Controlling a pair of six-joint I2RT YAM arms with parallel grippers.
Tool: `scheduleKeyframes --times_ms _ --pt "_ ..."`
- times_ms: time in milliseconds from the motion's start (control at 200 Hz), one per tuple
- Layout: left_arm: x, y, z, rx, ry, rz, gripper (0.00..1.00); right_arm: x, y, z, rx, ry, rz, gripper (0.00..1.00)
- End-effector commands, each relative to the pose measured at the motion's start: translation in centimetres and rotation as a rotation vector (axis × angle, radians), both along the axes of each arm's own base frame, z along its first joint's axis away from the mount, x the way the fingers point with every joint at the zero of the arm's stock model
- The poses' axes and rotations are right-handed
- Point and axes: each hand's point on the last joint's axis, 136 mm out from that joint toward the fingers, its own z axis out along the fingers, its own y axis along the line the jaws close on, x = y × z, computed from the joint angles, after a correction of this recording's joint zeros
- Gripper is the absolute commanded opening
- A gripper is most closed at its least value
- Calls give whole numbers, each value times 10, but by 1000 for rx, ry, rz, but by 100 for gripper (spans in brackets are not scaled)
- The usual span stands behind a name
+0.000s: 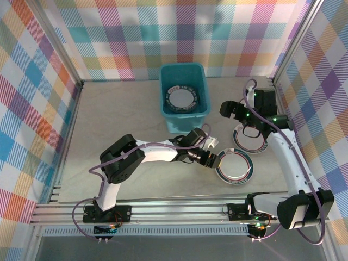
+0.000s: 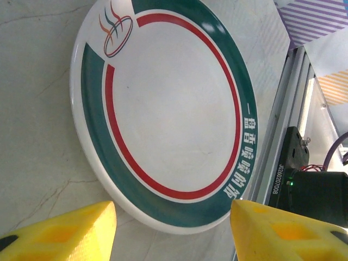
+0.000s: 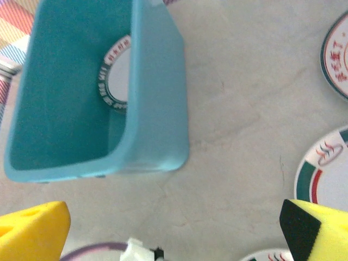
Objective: Place the plates into the plastic bin on the countertop
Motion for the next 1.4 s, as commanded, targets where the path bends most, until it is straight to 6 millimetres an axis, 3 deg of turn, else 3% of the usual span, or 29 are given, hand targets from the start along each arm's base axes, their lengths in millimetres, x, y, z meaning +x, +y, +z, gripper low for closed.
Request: scheduleKeyframes --times_ms 0,295,495,885,1115,1395 --pt "1 -10 0 -18 5 -4 58 -15 -6 -7 -12 19 -3 99" --pt "5 -14 -11 10 11 11 59 -28 -9 -12 3 29 -22 99" --pt "6 -26 -14 4 45 -8 59 -29 -6 -13 44 40 -29 99" --pt "14 -27 -37 71 64 34 57 -29 -6 -9 71 33 -41 99" --pt "18 -24 -47 126 36 53 50 -29 -7 -18 85 55 -59 99" --pt "14 -21 -53 151 41 38 27 -29 -8 -27 94 70 -77 99"
